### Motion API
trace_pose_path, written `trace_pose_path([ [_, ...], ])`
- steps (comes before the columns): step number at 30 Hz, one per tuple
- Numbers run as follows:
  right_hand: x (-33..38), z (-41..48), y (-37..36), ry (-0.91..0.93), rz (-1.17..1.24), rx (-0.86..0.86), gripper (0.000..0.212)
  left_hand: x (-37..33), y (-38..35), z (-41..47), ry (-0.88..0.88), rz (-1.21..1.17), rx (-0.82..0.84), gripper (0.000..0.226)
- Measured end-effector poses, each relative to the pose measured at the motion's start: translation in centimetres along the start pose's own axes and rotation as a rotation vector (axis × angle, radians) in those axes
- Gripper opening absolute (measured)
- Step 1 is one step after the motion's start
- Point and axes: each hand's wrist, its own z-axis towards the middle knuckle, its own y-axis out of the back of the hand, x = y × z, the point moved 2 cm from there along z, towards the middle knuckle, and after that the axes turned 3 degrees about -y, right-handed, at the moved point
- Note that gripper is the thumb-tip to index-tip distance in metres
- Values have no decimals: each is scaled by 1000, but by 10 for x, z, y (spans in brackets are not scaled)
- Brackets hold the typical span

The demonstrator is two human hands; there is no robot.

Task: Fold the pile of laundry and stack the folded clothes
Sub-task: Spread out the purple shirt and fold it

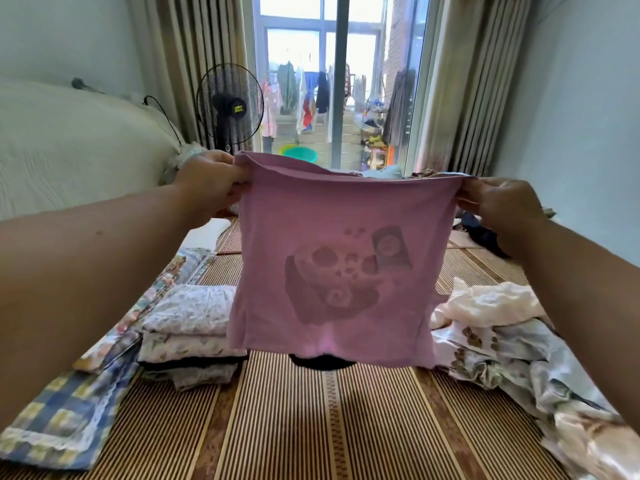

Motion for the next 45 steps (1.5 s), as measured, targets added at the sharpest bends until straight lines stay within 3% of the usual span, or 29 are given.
trace_pose_path([
  [5, 8, -3, 15, 93, -67, 34, 14, -9, -1, -2, -122, -46, 42, 14],
  [9, -11, -42, 35, 69, -348, 130, 15, 14, 9, -40, -43, -78, 112, 18],
  [13, -49, -114, 50, 24, -777, 332, 24, 66, 20, -105, 83, 81, 184, 20],
  [16, -87, -169, 62, -68, -987, 474, 28, 108, 26, -164, 83, 253, 261, 20],
  [20, -121, -227, 74, -151, -1228, 655, 25, 167, 37, -233, 103, 538, 401, 45],
  [25, -154, -269, 83, -226, -1333, 789, 31, 201, 32, -296, 16, 931, 570, 39],
  [31, -162, -285, 80, -342, -1385, 943, 16, 204, 25, -307, 23, 1097, 807, 20],
  [33, -159, -279, 77, -413, -1342, 962, 14, 194, 21, -300, 139, 1105, 944, 11],
  [35, -154, -263, 74, -482, -1271, 947, 20, 182, 16, -287, 282, 1031, 1026, 21],
  [38, -147, -231, 66, -573, -1084, 865, 23, 180, 6, -254, 353, 848, 887, 18],
  [41, -155, -191, 41, -474, -887, 642, 20, 200, -16, -216, 215, 952, 637, 33],
  [43, -172, -169, 14, -365, -913, 541, 42, 221, -35, -193, 176, 1001, 523, 56],
  [45, -202, -153, -16, -328, -1012, 575, 71, 245, -54, -171, 214, 1025, 474, 73],
])
